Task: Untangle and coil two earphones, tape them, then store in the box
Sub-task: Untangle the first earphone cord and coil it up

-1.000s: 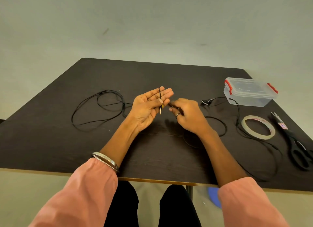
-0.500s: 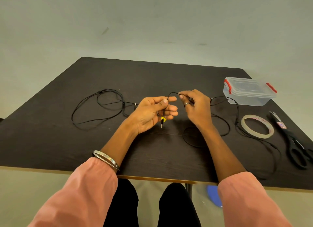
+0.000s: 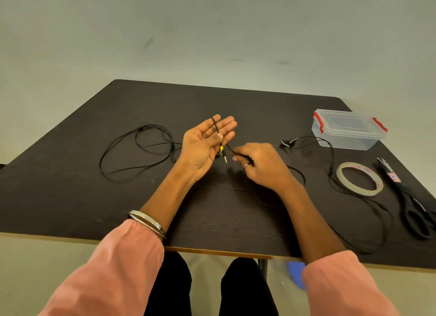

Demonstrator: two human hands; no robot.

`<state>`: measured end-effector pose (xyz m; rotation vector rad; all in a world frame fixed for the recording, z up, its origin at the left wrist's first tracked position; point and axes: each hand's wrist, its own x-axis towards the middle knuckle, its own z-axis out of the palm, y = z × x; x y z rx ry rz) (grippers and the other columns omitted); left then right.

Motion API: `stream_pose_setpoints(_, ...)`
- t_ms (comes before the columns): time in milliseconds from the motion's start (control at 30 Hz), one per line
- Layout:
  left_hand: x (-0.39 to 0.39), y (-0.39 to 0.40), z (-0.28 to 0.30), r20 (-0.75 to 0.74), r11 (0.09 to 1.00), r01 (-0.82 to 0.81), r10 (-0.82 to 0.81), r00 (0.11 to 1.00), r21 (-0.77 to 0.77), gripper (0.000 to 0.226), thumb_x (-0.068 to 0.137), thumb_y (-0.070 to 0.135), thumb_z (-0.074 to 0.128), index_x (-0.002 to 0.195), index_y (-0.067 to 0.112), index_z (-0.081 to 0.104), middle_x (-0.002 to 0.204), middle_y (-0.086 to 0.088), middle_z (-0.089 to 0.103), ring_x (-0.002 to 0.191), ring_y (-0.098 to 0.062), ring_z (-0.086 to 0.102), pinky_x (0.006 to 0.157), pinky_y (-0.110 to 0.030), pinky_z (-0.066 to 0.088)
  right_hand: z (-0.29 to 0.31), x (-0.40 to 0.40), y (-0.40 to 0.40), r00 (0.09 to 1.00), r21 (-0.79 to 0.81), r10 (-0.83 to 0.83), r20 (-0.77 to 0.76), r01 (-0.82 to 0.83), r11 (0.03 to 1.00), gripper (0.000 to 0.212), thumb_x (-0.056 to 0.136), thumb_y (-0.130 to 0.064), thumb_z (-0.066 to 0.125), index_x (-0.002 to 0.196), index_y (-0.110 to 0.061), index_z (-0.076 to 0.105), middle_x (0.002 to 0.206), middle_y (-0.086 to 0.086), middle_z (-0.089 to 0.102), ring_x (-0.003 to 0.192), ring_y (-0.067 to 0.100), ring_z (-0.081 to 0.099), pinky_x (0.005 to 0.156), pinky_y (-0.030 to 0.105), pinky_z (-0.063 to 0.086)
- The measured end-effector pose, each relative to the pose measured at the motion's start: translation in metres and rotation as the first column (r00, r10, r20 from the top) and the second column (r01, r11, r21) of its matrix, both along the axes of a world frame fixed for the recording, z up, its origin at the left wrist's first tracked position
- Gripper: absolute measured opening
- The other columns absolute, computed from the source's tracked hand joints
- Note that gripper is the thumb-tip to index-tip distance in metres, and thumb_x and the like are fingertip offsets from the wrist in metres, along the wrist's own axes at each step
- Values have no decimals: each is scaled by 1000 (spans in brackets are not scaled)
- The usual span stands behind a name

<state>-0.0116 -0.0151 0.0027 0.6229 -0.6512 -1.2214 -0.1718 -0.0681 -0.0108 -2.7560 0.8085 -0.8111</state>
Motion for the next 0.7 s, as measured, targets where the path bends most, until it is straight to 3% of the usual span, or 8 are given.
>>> stream_pose_setpoints(67,1,-2,-2,87,998,-61,59,994,20,47,92,-19,41,137,-7,36,118,-21,63,108,-28,66,93,-36,54,3,0,5,998,6,54,-13,-54,999,18,89,-23,55,93,-12,69,71,-2,64,63,17,57,58,37,49)
stream_pose_setpoints(167,-1,-4,-7,339,993,-114,94,936,40,59,92,-18,41,146,0,25,118,-14,63,111,-24,64,96,-33,51,8,-3,9,997,43,67,26,-68,997,17,86,-25,60,87,-13,72,65,-5,64,55,11,53,55,31,45)
stream_pose_setpoints(300,-6,-4,-11,571,998,-56,23,820,40,61,93,-18,40,147,2,21,125,-17,59,113,-24,61,95,-30,52,20,-13,12,955,250,18,297,-96,963,14,84,-22,67,80,-10,74,60,5,64,51,17,53,51,30,41)
stream_pose_setpoints(433,-13,2,-10,625,989,127,-145,767,74,60,94,-18,38,148,3,21,123,-16,60,115,-25,62,98,-32,50,33,-23,8,803,435,-156,576,-139,890,23,91,-18,65,75,-3,70,51,14,51,41,13,43,42,25,34)
stream_pose_setpoints(700,-18,12,-8,655,903,402,-398,643,153,56,94,-15,40,145,5,29,115,-12,65,107,-19,66,91,-29,54,34,-27,3,692,553,-338,637,-105,826,28,90,-28,65,74,-6,67,47,1,52,36,14,47,36,19,34)
